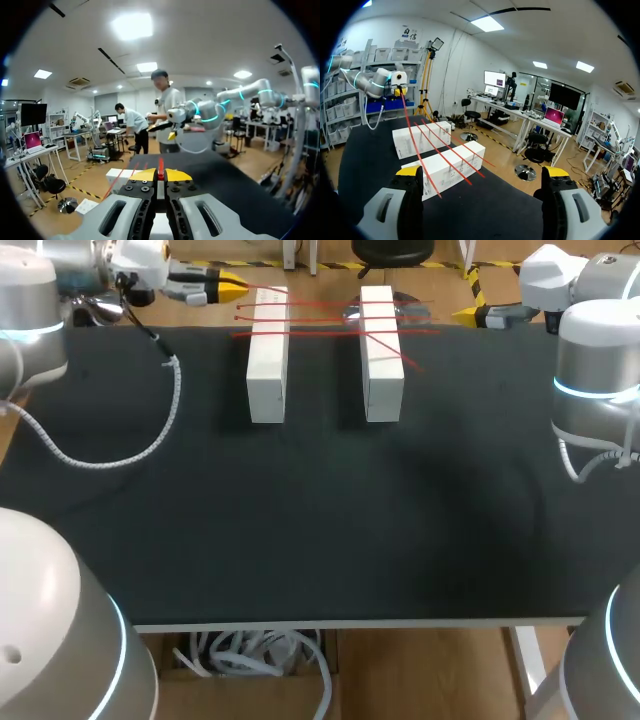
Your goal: Grab the tape and strap the tape.
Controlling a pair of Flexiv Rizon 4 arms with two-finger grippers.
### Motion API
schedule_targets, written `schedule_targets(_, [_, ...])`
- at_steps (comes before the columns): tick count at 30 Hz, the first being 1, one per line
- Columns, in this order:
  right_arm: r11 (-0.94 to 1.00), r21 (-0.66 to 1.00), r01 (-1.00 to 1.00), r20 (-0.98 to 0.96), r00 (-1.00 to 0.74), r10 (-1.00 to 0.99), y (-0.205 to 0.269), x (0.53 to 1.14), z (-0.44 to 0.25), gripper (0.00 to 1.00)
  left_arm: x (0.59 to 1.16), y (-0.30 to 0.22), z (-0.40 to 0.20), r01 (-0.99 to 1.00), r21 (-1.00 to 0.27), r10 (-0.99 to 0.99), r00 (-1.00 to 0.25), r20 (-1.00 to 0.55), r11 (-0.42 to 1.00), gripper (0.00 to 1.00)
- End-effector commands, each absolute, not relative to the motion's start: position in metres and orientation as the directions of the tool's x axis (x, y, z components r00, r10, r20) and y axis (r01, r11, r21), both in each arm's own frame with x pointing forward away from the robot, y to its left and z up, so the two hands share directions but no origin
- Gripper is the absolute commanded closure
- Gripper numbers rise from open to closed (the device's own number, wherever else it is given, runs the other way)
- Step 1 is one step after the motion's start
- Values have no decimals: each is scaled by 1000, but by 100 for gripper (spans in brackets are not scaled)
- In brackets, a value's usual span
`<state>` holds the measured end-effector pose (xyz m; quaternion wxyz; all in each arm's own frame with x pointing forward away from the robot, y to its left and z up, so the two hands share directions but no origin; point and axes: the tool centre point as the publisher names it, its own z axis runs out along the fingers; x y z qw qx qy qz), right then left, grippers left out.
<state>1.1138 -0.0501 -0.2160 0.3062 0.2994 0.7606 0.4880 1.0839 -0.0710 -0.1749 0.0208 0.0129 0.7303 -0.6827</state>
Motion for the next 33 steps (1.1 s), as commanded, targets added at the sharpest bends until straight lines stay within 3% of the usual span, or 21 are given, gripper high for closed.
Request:
schedule_targets(1, [344,926,156,-174,-633,754,-50,1114,-216,0,1082,-77,-159,17,-997,-34,-999,-19,70,100])
schedule_targets(16, [344,926,156,-174,-633,754,-50,1114,-216,0,1093,-91,-124,-77,-995,-85,-993,83,-70,100])
schedule_targets(33, [344,926,156,-174,-633,754,-50,1114,-216,0,1095,-96,-93,-61,-977,-94,-992,82,-206,100])
